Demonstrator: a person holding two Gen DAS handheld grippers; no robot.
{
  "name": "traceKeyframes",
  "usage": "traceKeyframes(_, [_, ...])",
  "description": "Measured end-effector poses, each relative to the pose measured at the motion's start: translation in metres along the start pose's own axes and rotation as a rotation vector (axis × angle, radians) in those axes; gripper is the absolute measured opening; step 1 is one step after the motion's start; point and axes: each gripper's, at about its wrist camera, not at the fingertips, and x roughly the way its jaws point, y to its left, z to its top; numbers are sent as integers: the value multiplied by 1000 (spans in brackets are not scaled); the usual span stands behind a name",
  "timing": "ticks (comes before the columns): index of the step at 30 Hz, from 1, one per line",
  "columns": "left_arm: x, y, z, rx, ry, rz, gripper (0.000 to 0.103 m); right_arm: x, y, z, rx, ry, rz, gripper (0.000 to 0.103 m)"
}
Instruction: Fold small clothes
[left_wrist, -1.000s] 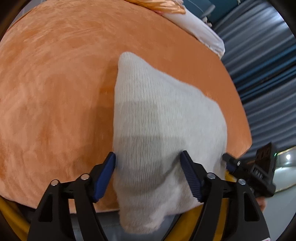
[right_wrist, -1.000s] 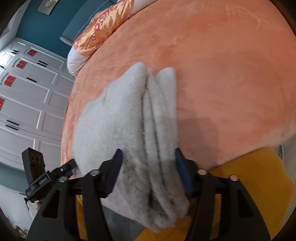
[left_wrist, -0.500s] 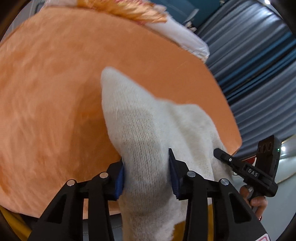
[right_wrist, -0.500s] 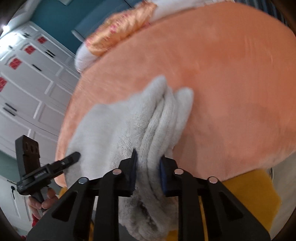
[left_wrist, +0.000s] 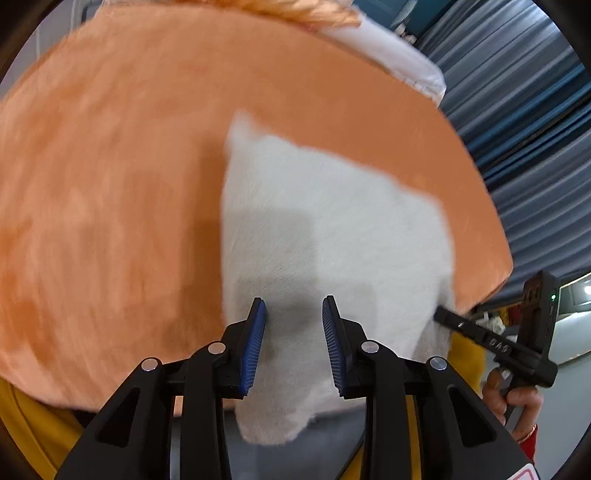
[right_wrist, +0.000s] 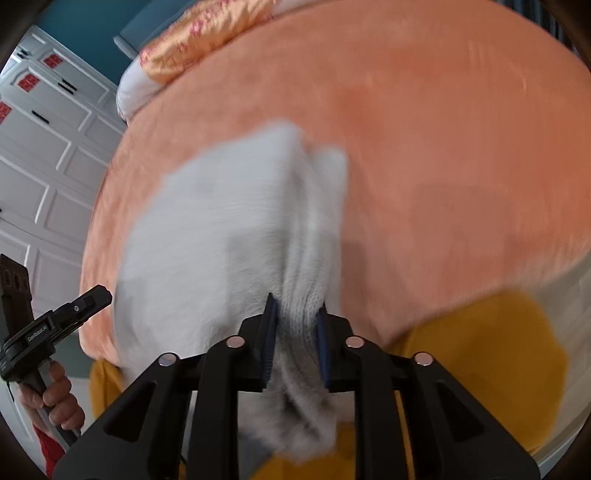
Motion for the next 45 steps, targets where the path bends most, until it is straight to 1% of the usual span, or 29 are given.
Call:
traceKeyframes(2, [0, 5, -7, -2, -27, 4, 34, -6, -1, -2, -7, -41, -32, 50])
traceKeyframes(3, [0, 5, -7, 2, -38, 9, 41, -8, -1, 0, -12, -56, -40, 53])
traceKeyframes(4, [1, 7, -6, -1, -36, 26, 49, -11, -1, 3, -8, -66, -37, 54])
traceKeyframes(5, [4, 5, -5, -10, -35, 44, 67, -12, -2, 7, 0, -74, -20, 57])
traceKeyframes(6, [8, 5, -3, -26, -35, 54, 72, -11, -4, 10, 9, -78, 8, 59])
traceKeyframes(8, [21, 9, 0, -67, -23, -2, 74, 0, -9, 16, 26, -62, 58, 64])
traceKeyframes(10, [34, 20, 2, -146, -2, -69, 78, 16, -13, 21, 60, -15, 121, 66])
traceKeyframes(13, [49, 27, 4, -225, 15, -174, 79, 40, -22, 22, 144, 24, 215, 73])
traceKeyframes(14, [51, 27, 5, -228, 15, -187, 77, 44, -25, 22, 166, 27, 234, 64])
traceKeyframes(15, [52, 24, 7, -219, 15, -193, 73, 44, -25, 20, 172, 34, 258, 56])
traceKeyframes(16, [51, 21, 9, -211, 11, -193, 64, 41, -20, 22, 153, 26, 251, 45])
traceKeyframes(17, [46, 20, 11, -198, 4, -197, 59, 34, -12, 24, 113, 10, 235, 34])
traceKeyframes(18, [42, 17, 13, -186, -6, -208, 48, 27, -2, 24, 81, -5, 225, 32])
traceKeyframes(19, [33, 14, 15, -169, -22, -228, 46, 17, 8, 26, 48, -24, 226, 30])
traceKeyframes(21, [18, 8, 18, -141, -55, -267, 42, -8, 33, 33, -35, -77, 265, 28])
traceKeyframes(24, [-20, -6, 30, -66, -138, -285, 41, -47, 81, 42, -175, -178, 250, 28])
traceKeyframes(27, [-69, -13, 51, -2, -263, -304, 41, -80, 118, 59, -248, -287, 302, 28])
traceKeyframes(29, [-101, -13, 71, 38, -334, -306, 41, -92, 138, 76, -269, -337, 345, 28])
traceKeyframes(30, [-116, -10, 85, 55, -370, -294, 42, -94, 152, 91, -280, -366, 362, 29])
traceKeyframes(32, [-127, 7, 106, 55, -396, -246, 47, -88, 161, 112, -280, -409, 349, 37])
traceKeyframes(33, [-123, 17, 118, 46, -393, -209, 55, -72, 161, 126, -268, -405, 342, 40])
traceKeyframes(34, [-117, 27, 124, 29, -386, -171, 59, -46, 157, 140, -237, -370, 331, 45])
traceKeyframes(35, [-101, 37, 134, 2, -370, -115, 61, -27, 150, 148, -203, -342, 306, 45])
traceKeyframes(36, [-81, 56, 141, -30, -329, -30, 59, 6, 140, 158, -143, -286, 222, 43])
traceKeyframes(37, [-69, 69, 142, -58, -297, 28, 57, 26, 131, 160, -115, -245, 149, 33])
traceKeyframes(38, [-56, 80, 141, -84, -267, 81, 55, 42, 124, 159, -94, -215, 82, 27])
traceKeyframes(39, [-53, 93, 133, -98, -252, 109, 54, 50, 120, 152, -89, -203, 59, 27])
traceKeyframes(41, [-52, 101, 115, -99, -263, 101, 54, 49, 121, 136, -110, -207, 97, 25])
traceKeyframes(45, [-52, 82, 93, -54, -296, 168, 54, 50, 153, 116, -255, -215, 35, 11])
